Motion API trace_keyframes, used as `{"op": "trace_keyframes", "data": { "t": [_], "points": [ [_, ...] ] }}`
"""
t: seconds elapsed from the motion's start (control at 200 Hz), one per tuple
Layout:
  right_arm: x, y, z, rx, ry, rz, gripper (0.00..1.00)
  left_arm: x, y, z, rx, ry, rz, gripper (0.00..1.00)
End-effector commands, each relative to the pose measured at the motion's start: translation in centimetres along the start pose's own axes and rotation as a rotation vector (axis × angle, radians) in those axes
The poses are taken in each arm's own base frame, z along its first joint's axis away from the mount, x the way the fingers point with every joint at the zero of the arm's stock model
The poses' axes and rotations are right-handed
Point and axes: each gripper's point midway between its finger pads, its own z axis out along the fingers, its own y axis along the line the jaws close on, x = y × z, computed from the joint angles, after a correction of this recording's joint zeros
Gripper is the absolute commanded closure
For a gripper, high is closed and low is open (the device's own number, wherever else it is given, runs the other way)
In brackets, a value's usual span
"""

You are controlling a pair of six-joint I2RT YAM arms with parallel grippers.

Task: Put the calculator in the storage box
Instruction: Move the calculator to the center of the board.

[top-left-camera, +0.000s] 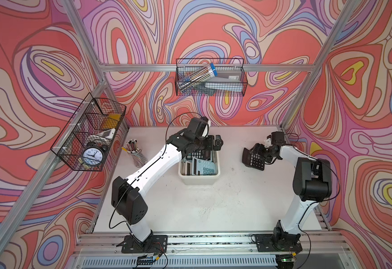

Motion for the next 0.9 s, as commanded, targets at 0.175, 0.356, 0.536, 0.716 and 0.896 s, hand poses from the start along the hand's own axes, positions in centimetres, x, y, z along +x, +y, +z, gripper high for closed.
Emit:
{"op": "trace_keyframes", "data": {
  "t": [0.175,0.356,0.536,0.716,0.896],
  "points": [
    [-3.9,-1.6,2.2,0.080,-0.017,0.015,0.17,0.2,-2.9,5.3,0.023,0.113,0.073,0.01],
    [-4.3,-1.5,5.2,0.031,0.042,0.008,0.21,0.9,-3.8,8.7,0.063,0.177,0.109,0.01],
    [-2.7,-1.0,6.9,-0.036,0.109,0.014,0.37,2.0,-3.5,11.3,0.078,0.214,0.119,0.01],
    [0.1,-0.1,6.4,-0.070,0.139,0.005,0.46,2.7,-4.3,13.4,0.141,0.233,0.121,0.03],
    [1.7,1.4,5.2,-0.086,0.146,-0.035,0.49,3.0,-5.2,15.5,0.187,0.237,0.124,0.11]
  ]
}}
